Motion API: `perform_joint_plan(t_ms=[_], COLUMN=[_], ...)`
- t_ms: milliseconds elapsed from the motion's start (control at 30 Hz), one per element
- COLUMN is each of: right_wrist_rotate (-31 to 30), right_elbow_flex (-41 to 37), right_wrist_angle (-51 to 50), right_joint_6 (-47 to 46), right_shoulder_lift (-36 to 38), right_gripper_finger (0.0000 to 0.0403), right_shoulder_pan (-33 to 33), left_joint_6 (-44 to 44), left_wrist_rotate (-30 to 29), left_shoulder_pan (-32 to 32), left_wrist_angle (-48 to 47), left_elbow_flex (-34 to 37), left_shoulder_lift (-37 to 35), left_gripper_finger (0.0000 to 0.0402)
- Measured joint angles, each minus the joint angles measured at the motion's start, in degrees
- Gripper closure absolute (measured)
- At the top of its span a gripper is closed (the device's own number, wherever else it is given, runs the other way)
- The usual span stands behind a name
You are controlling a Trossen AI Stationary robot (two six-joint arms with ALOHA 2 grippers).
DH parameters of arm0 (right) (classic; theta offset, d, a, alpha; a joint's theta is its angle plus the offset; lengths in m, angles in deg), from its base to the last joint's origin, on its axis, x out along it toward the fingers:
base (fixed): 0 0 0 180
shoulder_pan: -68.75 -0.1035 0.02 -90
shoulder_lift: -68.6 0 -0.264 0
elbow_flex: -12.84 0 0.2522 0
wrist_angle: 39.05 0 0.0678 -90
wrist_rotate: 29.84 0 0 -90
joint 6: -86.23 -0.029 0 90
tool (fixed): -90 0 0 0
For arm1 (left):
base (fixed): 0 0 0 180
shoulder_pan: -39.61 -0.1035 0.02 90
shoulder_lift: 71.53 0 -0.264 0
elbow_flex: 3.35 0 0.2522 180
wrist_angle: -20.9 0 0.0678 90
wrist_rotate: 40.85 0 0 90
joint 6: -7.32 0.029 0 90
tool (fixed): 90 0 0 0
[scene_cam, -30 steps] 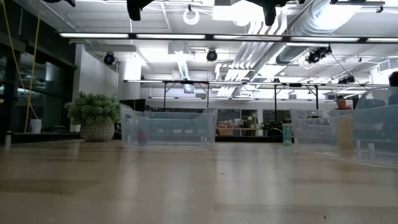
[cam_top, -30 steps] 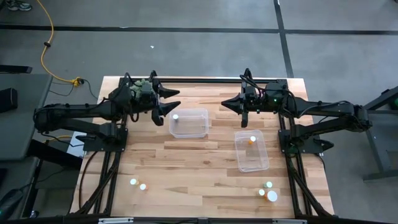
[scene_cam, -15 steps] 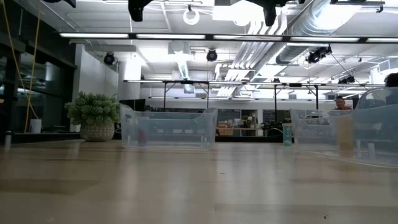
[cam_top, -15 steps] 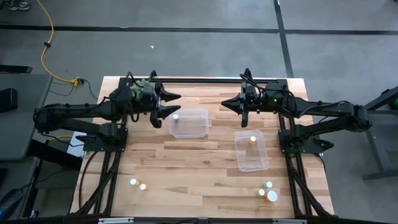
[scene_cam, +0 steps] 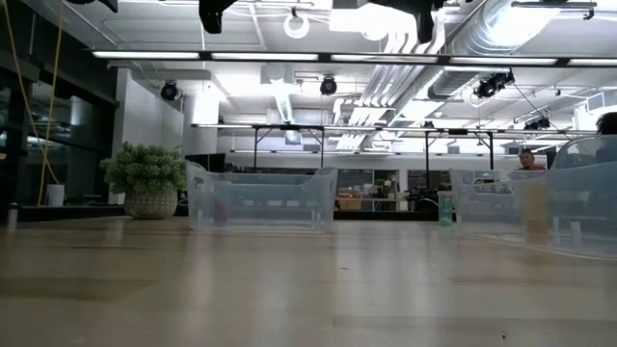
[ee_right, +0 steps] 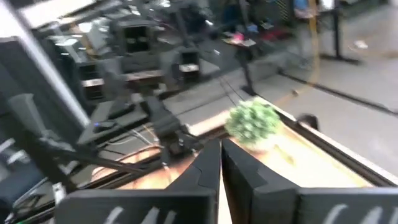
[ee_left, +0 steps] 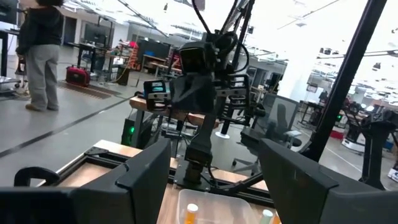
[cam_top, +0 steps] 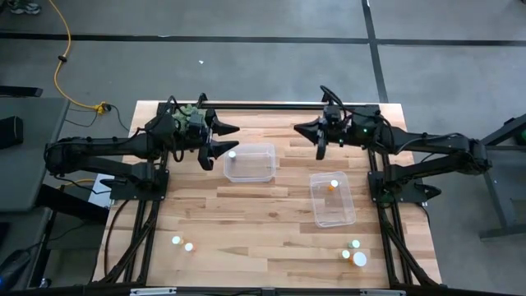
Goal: Pick and place medicine bottles into bin by pill shape (circle, oval)
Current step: Put the top blue tablet bottle into the bottom transparent bin
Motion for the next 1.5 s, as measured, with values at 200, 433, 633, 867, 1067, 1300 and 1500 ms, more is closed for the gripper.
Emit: perform_joint_plan(t_ms=[200,433,633,867,1067,1300,1500], right_wrist_rotate=[-8.7,-13.9,-6.8,0.9,2.8,0.1,0.5], right_elbow_flex=[4.9,5.4,5.5,5.5,5.5,5.5,5.4], right_wrist_angle=[-16.9,-33.5,-36.3,-43.8,-44.9,-45.9,-46.3], right_joint_6=[-5.5,-15.8,-20.4,-18.1,-16.8,-15.3,-15.4], right_shoulder_lift=[0.0,-0.8,-5.8,-16.5,-23.3,-27.1,-28.8], right_gripper_finger=[0.0322,0.022,0.0182,0.0183,0.0183,0.0183,0.0183], right_shoulder_pan=[3.6,11.5,21.3,30.5,33.3,33.5,33.5], left_joint_6=[0.0,0.0,0.0,0.0,-0.1,0.0,0.0], left_wrist_rotate=[0.0,0.0,-0.3,-0.5,-0.5,-0.5,-0.5], left_shoulder_pan=[0.0,0.0,0.0,0.0,0.0,0.0,0.0], left_wrist_angle=[0.0,0.0,0.0,0.0,0.0,0.0,0.0], left_elbow_flex=[0.0,0.0,0.0,0.0,0.0,0.0,0.0], left_shoulder_lift=[0.0,0.0,0.0,0.0,0.0,0.0,0.0], left_gripper_finger=[0.017,0.017,0.017,0.017,0.017,0.017,0.017])
